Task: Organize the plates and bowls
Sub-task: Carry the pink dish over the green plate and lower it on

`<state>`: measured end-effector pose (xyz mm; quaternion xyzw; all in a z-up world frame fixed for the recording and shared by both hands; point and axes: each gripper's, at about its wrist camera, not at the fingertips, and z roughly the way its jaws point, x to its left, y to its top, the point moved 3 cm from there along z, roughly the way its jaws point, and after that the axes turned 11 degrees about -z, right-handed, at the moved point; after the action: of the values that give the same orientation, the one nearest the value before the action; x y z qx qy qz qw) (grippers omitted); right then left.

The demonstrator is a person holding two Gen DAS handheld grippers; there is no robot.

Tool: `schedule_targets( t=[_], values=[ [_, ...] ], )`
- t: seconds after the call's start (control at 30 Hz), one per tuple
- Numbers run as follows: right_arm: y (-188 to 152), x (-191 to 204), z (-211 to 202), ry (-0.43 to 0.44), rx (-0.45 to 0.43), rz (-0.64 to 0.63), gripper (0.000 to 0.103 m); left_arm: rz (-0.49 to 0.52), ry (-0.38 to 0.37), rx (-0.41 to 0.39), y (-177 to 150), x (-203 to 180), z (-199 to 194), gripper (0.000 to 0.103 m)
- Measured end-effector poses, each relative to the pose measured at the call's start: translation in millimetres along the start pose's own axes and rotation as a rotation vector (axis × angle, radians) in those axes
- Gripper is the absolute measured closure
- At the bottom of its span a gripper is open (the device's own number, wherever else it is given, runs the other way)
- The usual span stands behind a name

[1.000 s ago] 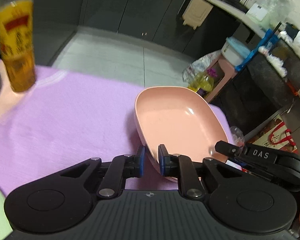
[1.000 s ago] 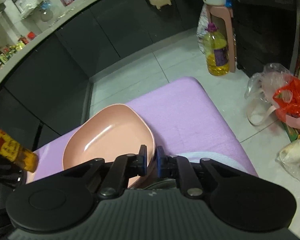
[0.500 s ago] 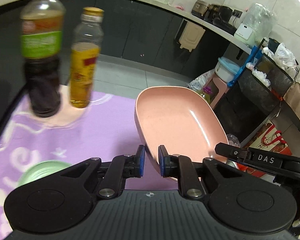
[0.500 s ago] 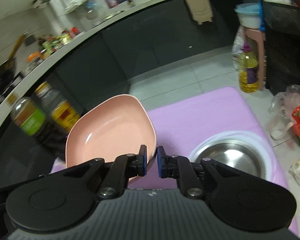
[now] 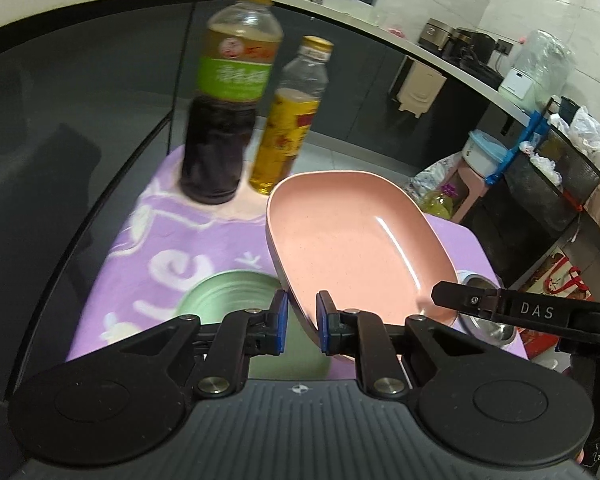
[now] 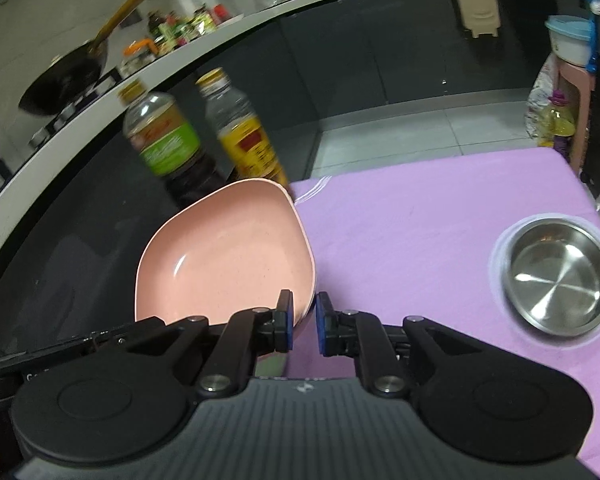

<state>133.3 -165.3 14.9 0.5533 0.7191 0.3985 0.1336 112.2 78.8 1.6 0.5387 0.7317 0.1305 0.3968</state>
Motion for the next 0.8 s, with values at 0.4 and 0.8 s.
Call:
schedule_targets(
  t=[0.4,0.8],
  values=[
    [-13,39,14,-0.006,0.063,-0.048,0.088,-0.017,0.023,0.025,-9,33,-3,0.09],
    [-19,45,24,-0.011,0.103,-0.059,0.087,-0.008,0.035,0.06,-12,42,9,0.09]
  ],
)
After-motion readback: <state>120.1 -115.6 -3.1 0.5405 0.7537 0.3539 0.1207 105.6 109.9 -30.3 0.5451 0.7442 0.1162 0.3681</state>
